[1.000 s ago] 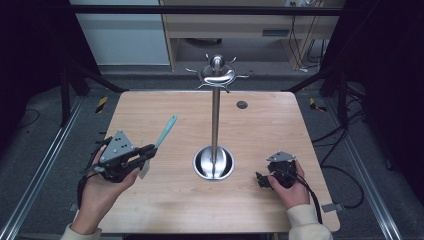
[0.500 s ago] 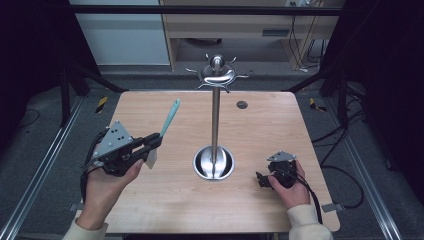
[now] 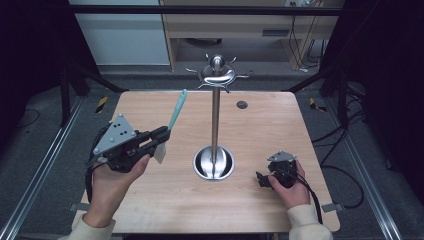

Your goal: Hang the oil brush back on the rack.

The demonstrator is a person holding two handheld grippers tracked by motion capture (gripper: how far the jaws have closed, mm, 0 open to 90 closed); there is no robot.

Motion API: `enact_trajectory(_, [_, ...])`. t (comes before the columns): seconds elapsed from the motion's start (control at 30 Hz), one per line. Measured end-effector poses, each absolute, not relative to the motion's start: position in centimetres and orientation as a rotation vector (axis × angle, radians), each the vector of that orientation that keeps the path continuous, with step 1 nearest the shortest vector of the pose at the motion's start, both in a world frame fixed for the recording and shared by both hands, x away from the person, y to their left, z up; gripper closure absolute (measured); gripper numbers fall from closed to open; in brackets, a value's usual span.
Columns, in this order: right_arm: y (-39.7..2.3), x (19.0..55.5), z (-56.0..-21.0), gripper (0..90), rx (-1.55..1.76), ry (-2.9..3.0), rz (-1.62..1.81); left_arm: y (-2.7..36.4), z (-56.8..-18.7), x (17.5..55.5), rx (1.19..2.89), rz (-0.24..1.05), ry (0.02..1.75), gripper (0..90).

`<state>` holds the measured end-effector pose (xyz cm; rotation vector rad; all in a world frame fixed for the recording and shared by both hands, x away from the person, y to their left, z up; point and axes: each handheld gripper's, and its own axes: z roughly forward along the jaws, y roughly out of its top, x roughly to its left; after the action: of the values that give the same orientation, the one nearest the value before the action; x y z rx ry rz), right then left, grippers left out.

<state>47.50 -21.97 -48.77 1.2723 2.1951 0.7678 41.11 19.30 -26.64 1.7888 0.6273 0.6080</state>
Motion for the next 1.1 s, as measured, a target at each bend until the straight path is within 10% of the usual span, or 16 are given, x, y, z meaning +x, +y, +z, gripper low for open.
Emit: enact_trajectory(1.1, [-22.0, 47.5, -48.7, 8.0, 1.272, 2.191, 0.777, 17.0, -26.1, 42.3, 1.828, 0.590, 0.625, 81.9])
